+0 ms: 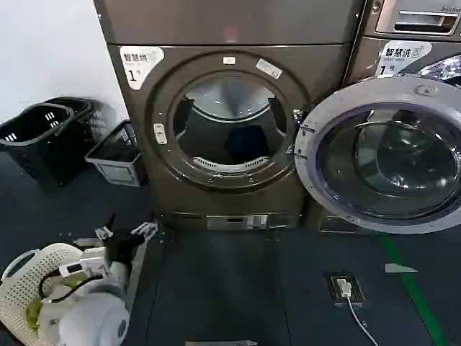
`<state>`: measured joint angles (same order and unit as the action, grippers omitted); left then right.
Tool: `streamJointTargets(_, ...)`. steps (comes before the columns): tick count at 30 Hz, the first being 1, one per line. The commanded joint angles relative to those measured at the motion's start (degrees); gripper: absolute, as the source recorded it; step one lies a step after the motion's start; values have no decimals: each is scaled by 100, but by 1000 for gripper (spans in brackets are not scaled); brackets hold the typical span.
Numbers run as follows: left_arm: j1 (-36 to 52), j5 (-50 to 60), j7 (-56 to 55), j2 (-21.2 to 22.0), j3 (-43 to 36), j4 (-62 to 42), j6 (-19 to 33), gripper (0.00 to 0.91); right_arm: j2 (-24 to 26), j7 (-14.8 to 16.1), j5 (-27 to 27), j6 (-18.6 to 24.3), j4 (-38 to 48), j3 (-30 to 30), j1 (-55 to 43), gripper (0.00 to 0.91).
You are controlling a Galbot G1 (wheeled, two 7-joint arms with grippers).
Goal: Grasp the clothes from the dryer.
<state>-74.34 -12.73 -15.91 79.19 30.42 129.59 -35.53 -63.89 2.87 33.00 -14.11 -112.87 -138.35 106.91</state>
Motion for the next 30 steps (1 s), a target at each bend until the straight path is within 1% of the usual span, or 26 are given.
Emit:
streamJointTargets(1, -12, -8, -10, -7, 15, 5, 1, 907, -31, 195, 145, 146, -3, 28, 30, 907)
streamJointTargets(2, -10, -38, -12, -9, 16, 5, 2, 907, -47, 307, 187, 200, 0, 59, 36, 907)
streamJointTargets(3, -6, -46, -19, -14, 18, 8, -5, 907, -79, 437, 79, 205, 8, 75, 24, 907)
streamJointTargets(4, 2, -43, -52, -14, 20, 10, -27, 907, -101, 509, 39, 339, 15, 108, 18, 907)
streamJointTargets(8, -1, -124, -84, -14, 64, 39, -105, 907, -94, 422, 79, 400, 13, 122, -38, 907)
streamJointTargets(14, -32, 101, 83, 1, 51, 36, -45, 907, -45, 366, 160, 436, 42, 97, -43, 907)
streamJointTargets(30, 4, 299, 186, 15, -143, -36, 62, 907, -30, 391, 199, 461, 29, 76, -24, 907)
